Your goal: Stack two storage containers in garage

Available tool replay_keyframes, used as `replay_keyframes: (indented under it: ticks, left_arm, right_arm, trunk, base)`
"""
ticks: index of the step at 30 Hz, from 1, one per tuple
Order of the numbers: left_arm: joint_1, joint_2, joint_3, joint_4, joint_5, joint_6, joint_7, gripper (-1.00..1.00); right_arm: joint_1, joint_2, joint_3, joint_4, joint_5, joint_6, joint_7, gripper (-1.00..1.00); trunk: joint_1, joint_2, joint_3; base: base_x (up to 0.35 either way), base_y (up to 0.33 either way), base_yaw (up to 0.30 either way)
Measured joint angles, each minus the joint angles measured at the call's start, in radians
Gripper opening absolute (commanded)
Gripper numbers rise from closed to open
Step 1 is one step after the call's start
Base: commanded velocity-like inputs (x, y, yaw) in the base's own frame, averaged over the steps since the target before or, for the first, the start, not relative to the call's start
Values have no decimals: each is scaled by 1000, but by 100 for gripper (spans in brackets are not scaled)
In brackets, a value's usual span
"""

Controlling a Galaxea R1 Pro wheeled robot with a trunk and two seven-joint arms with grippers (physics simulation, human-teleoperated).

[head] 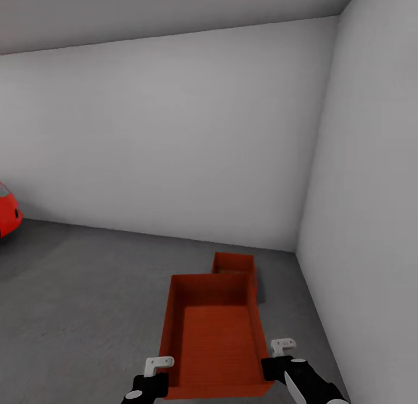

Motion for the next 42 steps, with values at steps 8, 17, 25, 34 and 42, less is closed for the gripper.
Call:
replay_keyframes:
  ticks: [8, 17, 25, 34, 42]
  left_arm:
    - [0, 0, 0, 0, 0, -1, 0, -100]
    - [0, 0, 0, 0, 0, 0, 0, -100]
    - [0, 0, 0, -1, 0, 0, 0, -100]
    - [0, 0, 0, 1, 0, -2, 0, -100]
    - [0, 0, -1, 1, 0, -2, 1, -100]
  right_arm:
    - [0, 0, 0, 0, 0, 0, 0, -100]
    - [0, 0, 0, 0, 0, 0, 0, -100]
    - [0, 0, 0, 0, 0, 0, 0, -100]
    - [0, 0, 1, 0, -1, -1, -1, -100]
    - [0, 0, 2, 0, -2, -1, -1, -100]
  trunk:
    - [0, 0, 0]
    - [0, 0, 0]
    - [0, 0, 0]
    - [0, 0, 0]
    - [0, 0, 0]
  base:
    - [0, 89, -285]
    - [0, 46, -247]
    - [63, 52, -58]
    - [222, 160, -4]
    - [236, 107, 0]
